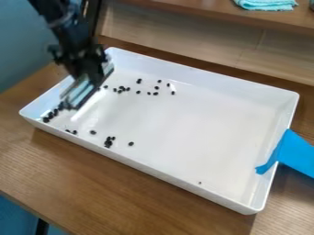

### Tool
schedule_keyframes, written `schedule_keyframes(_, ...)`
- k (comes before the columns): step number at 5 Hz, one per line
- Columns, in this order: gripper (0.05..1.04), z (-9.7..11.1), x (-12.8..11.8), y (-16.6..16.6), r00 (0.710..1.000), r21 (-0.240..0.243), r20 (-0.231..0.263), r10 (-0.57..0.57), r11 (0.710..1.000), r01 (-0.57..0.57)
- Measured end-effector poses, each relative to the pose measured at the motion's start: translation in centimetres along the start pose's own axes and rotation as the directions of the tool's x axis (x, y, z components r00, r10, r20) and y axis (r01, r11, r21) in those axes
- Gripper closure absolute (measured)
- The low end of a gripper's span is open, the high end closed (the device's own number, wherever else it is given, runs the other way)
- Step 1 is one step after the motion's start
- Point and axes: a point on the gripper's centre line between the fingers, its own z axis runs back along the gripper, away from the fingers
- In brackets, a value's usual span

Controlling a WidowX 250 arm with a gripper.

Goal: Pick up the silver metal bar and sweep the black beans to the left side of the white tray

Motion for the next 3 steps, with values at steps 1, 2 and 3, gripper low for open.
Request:
schedule_keyframes(1, 0.703, -0.6, 0.6, -4.2, 0.999, -0.043, -0.029, 0.043, 0.998, -0.044)
schedule_keyframes(2, 0.703, -2.1, 1.1, -8.7, 1.0, -0.032, -0.006, 0.019, 0.999, -0.019)
schedule_keyframes(3, 0.703, -4.5, 0.1, -10.5, 0.999, 0.01, 0.034, 0.021, 1.0, -0.022)
